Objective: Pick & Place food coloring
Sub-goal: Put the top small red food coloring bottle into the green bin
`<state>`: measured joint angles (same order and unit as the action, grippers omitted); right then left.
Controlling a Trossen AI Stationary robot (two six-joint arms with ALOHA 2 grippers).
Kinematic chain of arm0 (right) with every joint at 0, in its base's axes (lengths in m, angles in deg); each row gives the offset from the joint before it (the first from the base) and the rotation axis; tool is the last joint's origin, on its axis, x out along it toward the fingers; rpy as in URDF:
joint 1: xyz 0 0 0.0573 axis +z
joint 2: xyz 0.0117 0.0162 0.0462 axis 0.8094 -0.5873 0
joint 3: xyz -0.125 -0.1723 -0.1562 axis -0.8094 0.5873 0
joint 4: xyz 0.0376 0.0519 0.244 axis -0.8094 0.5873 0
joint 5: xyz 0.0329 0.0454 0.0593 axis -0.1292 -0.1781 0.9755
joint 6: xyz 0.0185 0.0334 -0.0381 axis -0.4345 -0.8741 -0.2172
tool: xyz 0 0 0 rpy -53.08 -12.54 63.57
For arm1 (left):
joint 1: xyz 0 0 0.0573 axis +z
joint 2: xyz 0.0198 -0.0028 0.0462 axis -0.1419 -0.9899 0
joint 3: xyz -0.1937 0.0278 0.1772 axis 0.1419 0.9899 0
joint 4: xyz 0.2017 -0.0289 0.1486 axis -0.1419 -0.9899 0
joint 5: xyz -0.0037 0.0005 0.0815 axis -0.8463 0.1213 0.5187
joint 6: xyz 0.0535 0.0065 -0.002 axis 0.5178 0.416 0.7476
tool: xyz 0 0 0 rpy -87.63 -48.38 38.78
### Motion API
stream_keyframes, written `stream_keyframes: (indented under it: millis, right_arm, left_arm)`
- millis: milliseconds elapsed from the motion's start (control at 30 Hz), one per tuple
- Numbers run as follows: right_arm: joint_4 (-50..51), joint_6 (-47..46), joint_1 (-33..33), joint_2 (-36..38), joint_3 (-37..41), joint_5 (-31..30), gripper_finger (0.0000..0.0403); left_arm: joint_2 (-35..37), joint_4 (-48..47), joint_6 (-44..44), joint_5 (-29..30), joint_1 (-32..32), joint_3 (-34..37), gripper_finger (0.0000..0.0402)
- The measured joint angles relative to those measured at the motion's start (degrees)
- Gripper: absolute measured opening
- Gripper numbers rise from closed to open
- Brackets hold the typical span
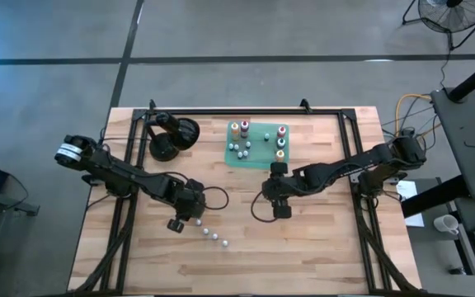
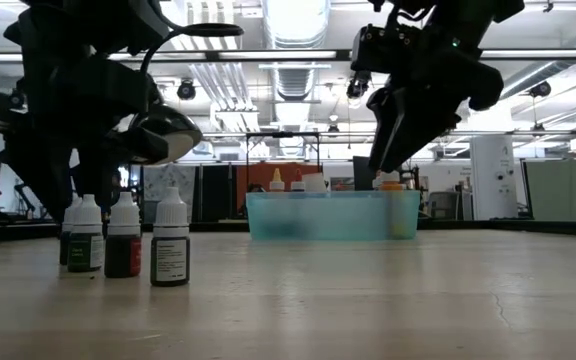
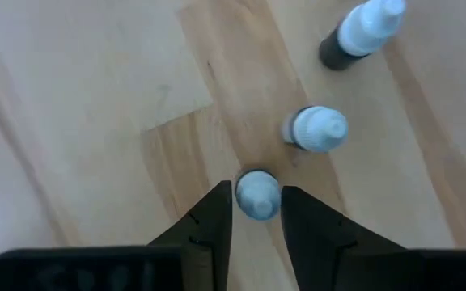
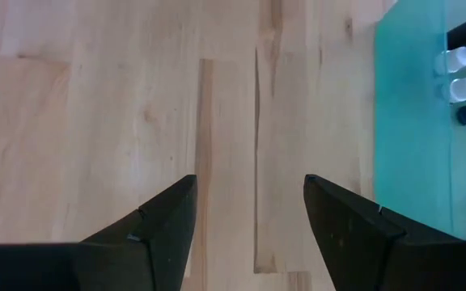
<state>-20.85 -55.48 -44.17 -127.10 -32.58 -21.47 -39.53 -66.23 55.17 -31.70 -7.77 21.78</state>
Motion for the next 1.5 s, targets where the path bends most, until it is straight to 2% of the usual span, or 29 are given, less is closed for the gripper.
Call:
stream_keyframes:
  millis: [267, 467, 567, 767, 900, 1033, 1100, 1400, 1500]
  right_arm:
    - [-0.12, -0.43, -0.18, 0.0, 0.0, 0.0, 0.0221]
    - [-0.07, -7.91, -0.18, 1.98, 0.02, -0.27, 0.022]
    - [0.31, -12.23, -0.11, 6.44, 0.02, -4.85, 0.0212]
    - [3.77, -17.42, -0.18, 16.84, 0.0, -15.89, 0.0194]
    - [10.97, -23.64, -0.14, 22.05, 0.0, -19.51, 0.0186]
    - [17.91, -30.03, -0.1, 23.4, 0.1, -19.52, 0.0182]
    - [20.13, -32.66, 0.04, 23.41, 0.2, -19.45, 0.0182]
    - [19.9, -34.51, 0.37, 22.93, 0.42, -21.0, 0.0182]
    - [19.99, -34.49, 0.39, 22.95, 0.42, -21.07, 0.0182]
  left_arm:
    - [0.12, 0.05, -0.38, 1.0, 0.0, -0.01, 0.0079]
    - [0.79, 0.11, -4.19, 2.01, 0.31, -0.75, 0.0044]
    - [2.23, 0.32, -6.66, 2.62, 2.05, -2.24, 0.0027]
    - [5.3, -3.18, -6.0, 5.71, 7.61, -6.63, 0.0027]
    - [4.83, -4.16, -1.54, 6.62, 14.44, -12.61, 0.0027]
    - [-0.62, -6.0, 0.72, 0.0, 23.11, -20.96, 0.0027]
    - [-4.71, -7.28, 2.38, -1.06, 26.36, -26.19, 0.0027]
    - [-25.22, -9.52, 9.11, -0.07, 31.37, -53.5, 0.0028]
    - [-31.68, -12.37, 9.66, -0.09, 32.32, -60.1, 0.0028]
